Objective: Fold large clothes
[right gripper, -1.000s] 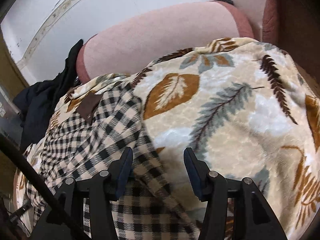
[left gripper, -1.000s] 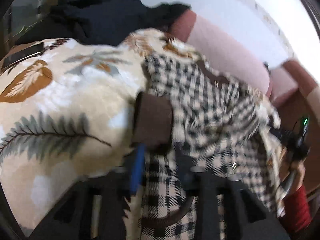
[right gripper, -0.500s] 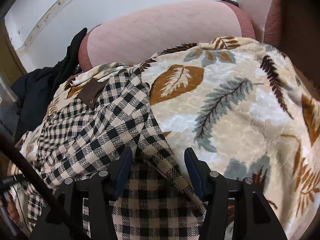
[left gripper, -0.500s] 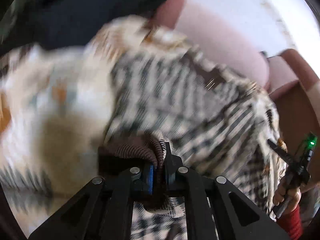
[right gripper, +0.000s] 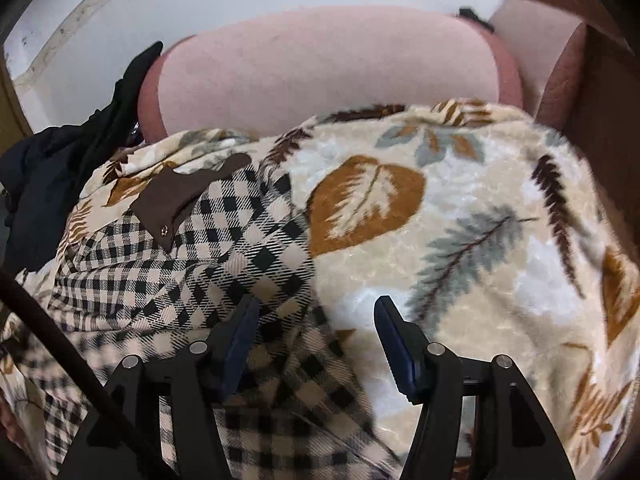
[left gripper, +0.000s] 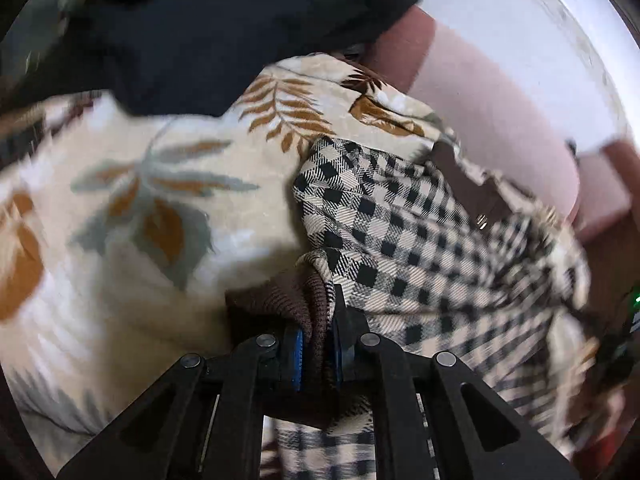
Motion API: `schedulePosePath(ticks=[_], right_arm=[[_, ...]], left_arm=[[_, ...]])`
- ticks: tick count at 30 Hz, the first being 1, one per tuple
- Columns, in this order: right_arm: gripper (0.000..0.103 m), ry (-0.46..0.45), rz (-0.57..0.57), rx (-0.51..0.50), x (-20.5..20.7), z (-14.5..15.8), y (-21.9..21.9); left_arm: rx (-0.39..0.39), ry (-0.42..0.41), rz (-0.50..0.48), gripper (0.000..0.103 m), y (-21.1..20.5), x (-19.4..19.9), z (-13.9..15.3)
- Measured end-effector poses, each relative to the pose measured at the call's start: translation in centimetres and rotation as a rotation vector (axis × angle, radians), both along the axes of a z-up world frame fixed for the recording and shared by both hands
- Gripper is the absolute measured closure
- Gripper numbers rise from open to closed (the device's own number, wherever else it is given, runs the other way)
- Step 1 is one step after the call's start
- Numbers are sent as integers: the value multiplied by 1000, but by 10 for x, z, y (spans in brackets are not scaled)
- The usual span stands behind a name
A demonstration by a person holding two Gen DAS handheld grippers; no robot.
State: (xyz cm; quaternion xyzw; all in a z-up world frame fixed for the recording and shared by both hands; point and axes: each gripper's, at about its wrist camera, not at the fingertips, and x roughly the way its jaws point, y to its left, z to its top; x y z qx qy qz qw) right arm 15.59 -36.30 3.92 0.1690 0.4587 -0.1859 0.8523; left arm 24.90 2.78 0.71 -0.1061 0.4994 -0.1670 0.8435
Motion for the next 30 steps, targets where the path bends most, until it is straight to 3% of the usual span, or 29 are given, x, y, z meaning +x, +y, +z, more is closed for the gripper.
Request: schedulePosePath(ticks=[4, 5, 6, 7, 8, 12, 16, 19, 21, 22, 23, 26, 30], right_arm=[[38, 58, 29, 9, 29, -16, 3], [43, 69, 37, 7, 33, -19, 3], [57, 85, 51, 12, 37, -21, 3], [96, 98, 45, 9, 39, -20, 2], [100, 81, 24, -1, 36, -14, -2], [100, -13, -108, -42, 11, 7, -31], [100, 93, -283, -113, -8, -14, -68], [98, 62, -283, 14, -28, -17, -81], [72, 12, -254, 58, -42, -9, -78], [49, -7, -227, 69, -46, -5, -73], [44, -20, -184, 73, -49, -1, -63], [44, 10, -51, 82, -48, -4, -35], [44, 15, -7, 52, -47, -7, -3]], left_arm=[[32, -86, -19, 93, -10, -10, 19], [44, -106, -26, 93, -11, -13, 23], [56, -127, -36, 93, -15, -14, 25], [53, -143, -46, 93, -19, -16, 29], [42, -157, -53, 93, -21, -16, 30], [56, -170, -65, 93, -40, -7, 25], [141, -69, -30, 93, -50, 8, -10], [137, -42, -22, 93, -48, 8, -16], [120, -57, -23, 93, -45, 6, -8], [110, -62, -21, 93, -43, 5, -5], [101, -63, -19, 93, -42, 4, -3], [99, -52, -21, 93, -42, 2, -2], [93, -28, -32, 93, -44, -3, -3]])
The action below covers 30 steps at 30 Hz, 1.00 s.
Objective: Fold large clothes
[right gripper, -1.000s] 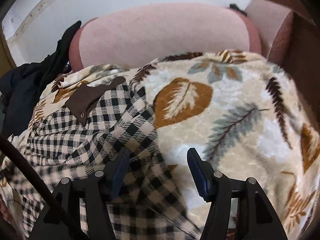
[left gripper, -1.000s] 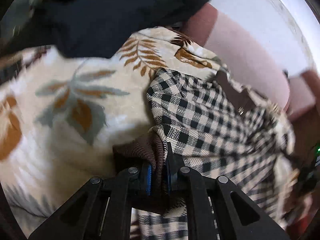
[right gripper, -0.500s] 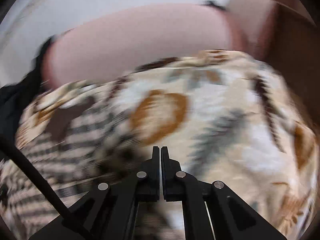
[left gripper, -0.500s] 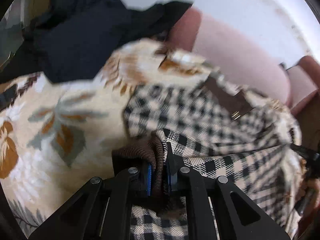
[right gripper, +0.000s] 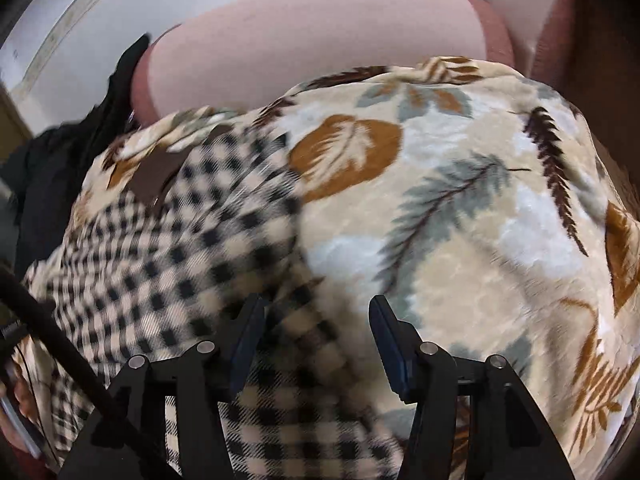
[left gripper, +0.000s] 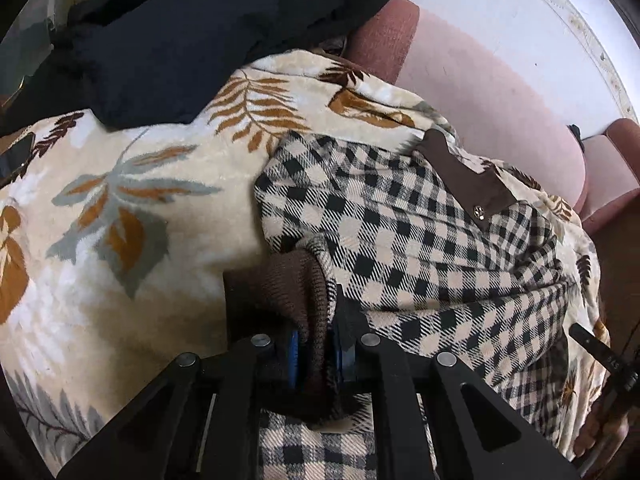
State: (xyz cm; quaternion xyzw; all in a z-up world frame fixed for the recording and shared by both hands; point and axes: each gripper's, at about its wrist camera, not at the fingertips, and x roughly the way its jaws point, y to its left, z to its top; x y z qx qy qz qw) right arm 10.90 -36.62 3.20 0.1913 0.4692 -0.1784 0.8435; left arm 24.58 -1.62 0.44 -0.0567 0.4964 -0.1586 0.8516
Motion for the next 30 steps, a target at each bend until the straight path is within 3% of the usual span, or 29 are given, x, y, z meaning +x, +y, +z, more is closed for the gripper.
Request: schedulePosePath(ticks=[4, 9, 10, 11, 15, 18, 23, 27, 28, 30], right_arm=[[44, -48, -62, 63, 11, 2, 15], [42, 68, -81, 19, 50, -24, 24], [56, 100, -71, 14, 57, -32, 26], [87, 111, -74, 1, 59, -34, 25], [100, 1, -106, 37, 31, -13, 12], [101, -35, -157, 32, -8, -3, -3], [102, 132, -220, -55, -47, -35, -22], [102, 42, -209, -69, -59, -8, -17], [99, 9, -155, -76, -51, 6, -7], [77, -33, -10, -84, -25, 28, 20]], left_arm=[[-34, 34, -14, 93, -2, -6, -1], [-27, 56, -29, 93, -9, -15, -5], [-25, 54, -32, 93, -9, -16, -5], [-25, 51, -34, 93, -9, -18, -4], [-47, 60, -58, 93, -8, -27, -3], [-70, 90, -98, 93, -11, -39, -7], [-3, 116, -146, 92, -18, -57, -22], [-30, 120, -179, 93, -8, -67, -15], [-43, 121, -186, 92, -4, -68, -14], [-76, 131, -198, 90, 6, -70, -12]])
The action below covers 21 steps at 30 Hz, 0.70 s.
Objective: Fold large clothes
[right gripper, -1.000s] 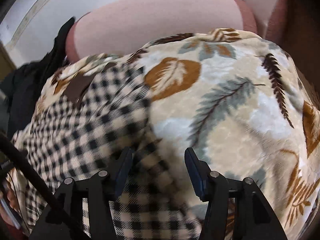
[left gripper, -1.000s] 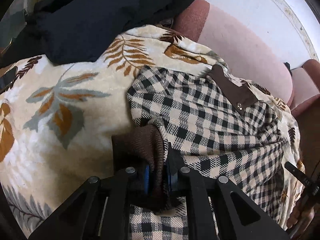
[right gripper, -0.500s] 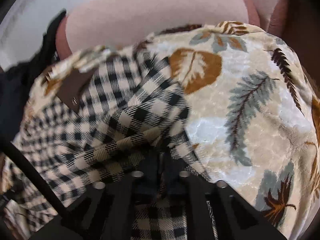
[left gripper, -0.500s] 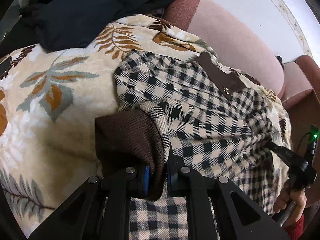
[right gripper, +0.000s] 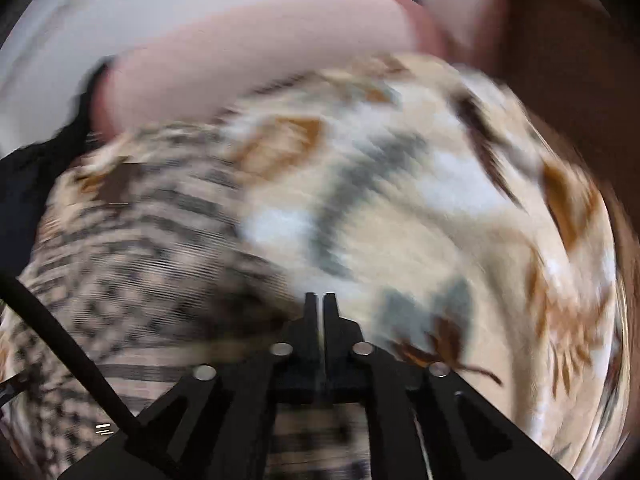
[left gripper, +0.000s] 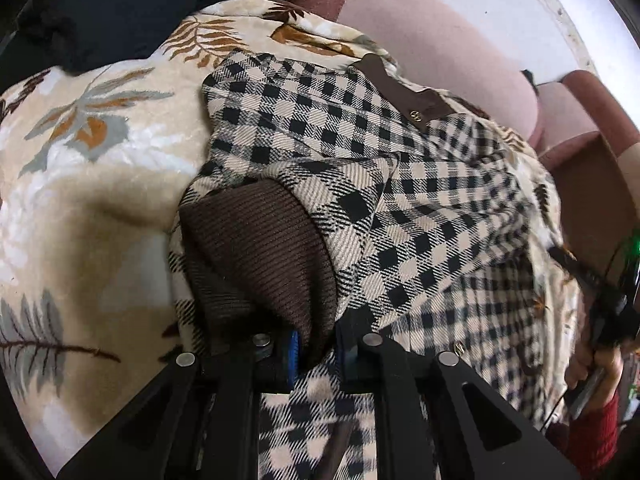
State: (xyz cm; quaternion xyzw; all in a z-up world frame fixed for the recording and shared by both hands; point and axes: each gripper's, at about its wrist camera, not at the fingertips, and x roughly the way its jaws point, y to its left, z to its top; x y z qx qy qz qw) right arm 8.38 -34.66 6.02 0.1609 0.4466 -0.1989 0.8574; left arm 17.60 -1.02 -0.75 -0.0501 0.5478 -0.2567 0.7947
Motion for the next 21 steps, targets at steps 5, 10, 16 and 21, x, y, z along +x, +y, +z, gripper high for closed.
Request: schedulePosePath(ticks=[5, 10, 16, 21], right_arm=[[38, -18, 412, 9, 74, 16, 96], [38, 48, 782, -100, 121, 2, 216], [38, 93, 939, -191, 148, -23, 278], [71, 188, 992, -227, 158, -51, 303]], left_arm=[[17, 3, -19, 81, 14, 2, 5], [17, 15, -16, 70, 45, 12, 10], [49, -3, 140, 70, 94, 30, 9], [8, 2, 145, 70, 98, 30, 15]])
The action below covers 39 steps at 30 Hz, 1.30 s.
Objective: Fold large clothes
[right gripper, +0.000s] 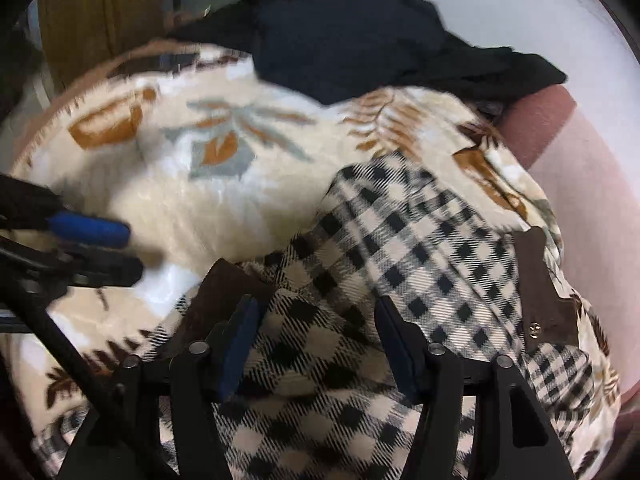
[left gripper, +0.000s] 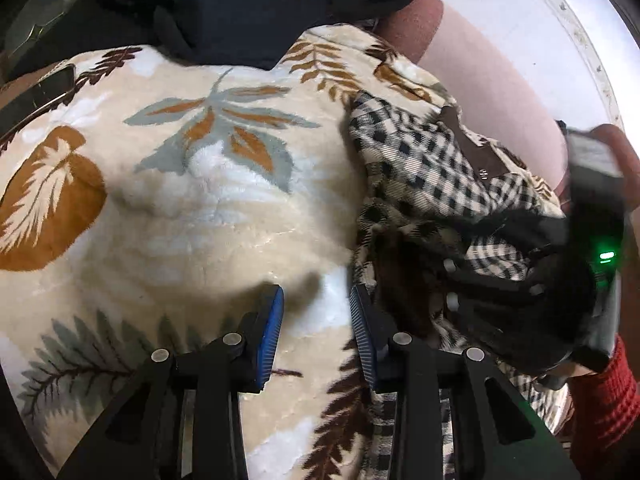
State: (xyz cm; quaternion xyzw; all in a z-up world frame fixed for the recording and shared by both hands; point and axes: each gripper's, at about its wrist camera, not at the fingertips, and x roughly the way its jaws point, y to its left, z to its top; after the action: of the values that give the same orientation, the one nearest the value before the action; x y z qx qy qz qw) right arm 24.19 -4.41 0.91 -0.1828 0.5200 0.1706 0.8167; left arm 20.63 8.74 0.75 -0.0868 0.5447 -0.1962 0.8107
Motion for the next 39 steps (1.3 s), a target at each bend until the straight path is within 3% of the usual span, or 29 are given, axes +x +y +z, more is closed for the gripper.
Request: schedulePosePath(ticks=[1, 6, 12, 17, 23, 24, 26, 28, 31, 34, 37, 39], right_arm=[[92, 32, -6, 21, -1, -1, 0], [95, -47, -83, 80, -7, 30, -14], [95, -155, -295, 160, 41, 69, -45], [95, -69, -394, 158, 97, 35, -52], [90, 2, -452, 164, 107, -1, -60], [86, -5, -462, 193, 103, 5, -67], [64, -36, -473, 242, 89, 20, -85], [59, -86, -479, 249, 64, 41, -113], [58, -132, -512, 197, 23, 59, -154], [56, -148, -583, 194, -17, 65, -196], [52, -163, -673, 180, -57, 62, -235], [51, -157, -733, 173, -78, 53, -258]], left_arm=[[-1, -11, -5, 70, -2, -2, 3], [22, -82, 0, 70, -8, -9, 14], [-38, -28, 31, 69, -14, 3, 6], [-30, -10, 40, 69, -26, 11, 0], [-24, -22, 58, 68, -34, 22, 2], [-26, -24, 68, 68, -35, 26, 2], [-30, -25, 80, 67, -36, 31, 1], [-27, -37, 83, 67, -43, 38, 0], [-13, -74, 78, 64, -56, 47, -1], [-82, -71, 65, 56, -67, 57, -7], [-131, -63, 57, 54, -76, 64, -15], [-124, -70, 52, 53, -83, 67, -18]])
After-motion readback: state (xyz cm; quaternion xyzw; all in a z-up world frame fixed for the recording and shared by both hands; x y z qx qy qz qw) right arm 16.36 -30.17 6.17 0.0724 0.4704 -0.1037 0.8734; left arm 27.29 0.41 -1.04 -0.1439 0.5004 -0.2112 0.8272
